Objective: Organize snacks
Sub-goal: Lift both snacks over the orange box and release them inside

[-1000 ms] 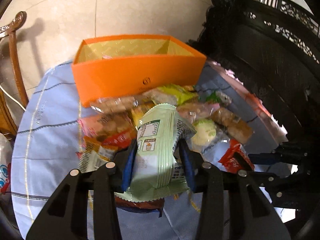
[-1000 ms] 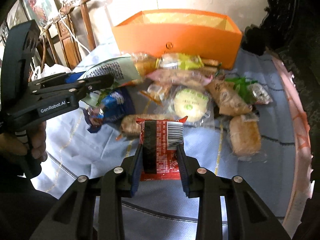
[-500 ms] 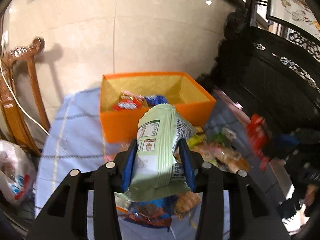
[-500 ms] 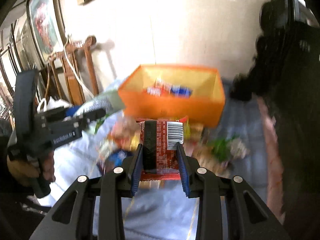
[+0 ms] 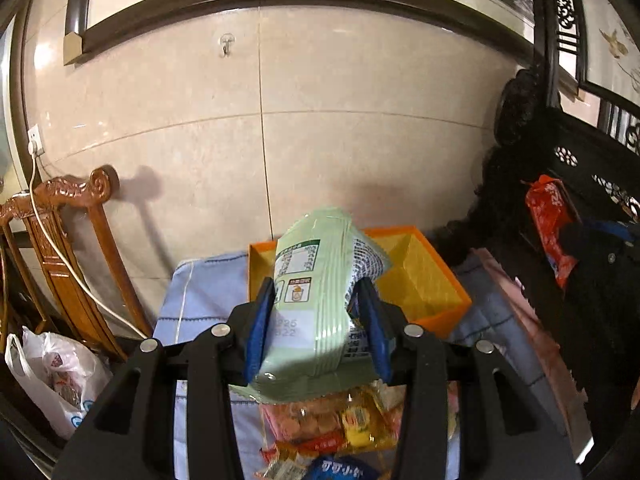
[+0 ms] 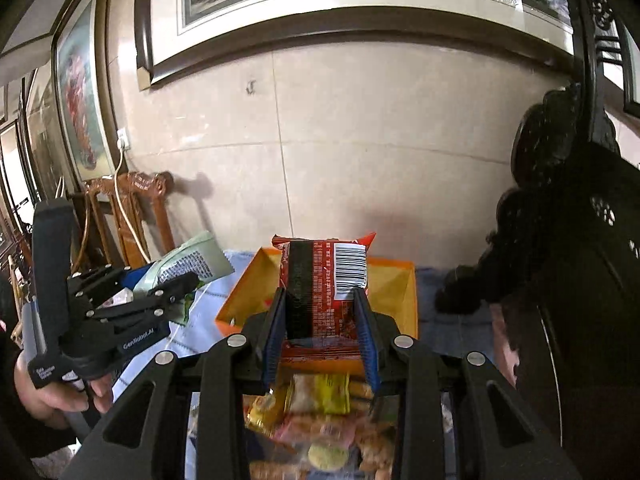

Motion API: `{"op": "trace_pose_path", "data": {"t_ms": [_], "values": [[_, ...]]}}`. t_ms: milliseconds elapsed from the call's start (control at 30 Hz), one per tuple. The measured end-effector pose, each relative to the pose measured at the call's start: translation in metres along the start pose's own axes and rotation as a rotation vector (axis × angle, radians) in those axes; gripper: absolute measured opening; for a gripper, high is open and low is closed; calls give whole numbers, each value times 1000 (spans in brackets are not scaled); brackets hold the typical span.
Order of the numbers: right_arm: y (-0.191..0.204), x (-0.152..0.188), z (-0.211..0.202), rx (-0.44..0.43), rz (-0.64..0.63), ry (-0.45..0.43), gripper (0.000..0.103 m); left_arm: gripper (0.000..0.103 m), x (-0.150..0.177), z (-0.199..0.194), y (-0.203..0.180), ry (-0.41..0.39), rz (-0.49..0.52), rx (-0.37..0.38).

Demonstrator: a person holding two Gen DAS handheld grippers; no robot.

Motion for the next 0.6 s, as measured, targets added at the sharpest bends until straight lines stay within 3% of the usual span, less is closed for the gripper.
{"op": "trace_pose_path", "data": {"t_ms": [600], "values": [[-18,-31,69,29,-10,27,33,41,-17,68,-10,41,9,1]]}}
Point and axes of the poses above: each gripper's, at about its wrist camera, not at the fingertips, and z roughly the way its jaws point, y to its left, x to its underside, the point moved 5 cm from there along z, roughly the way its jaws point, and after that the axes turned 3 degrees about x, right-handed, at the moved point
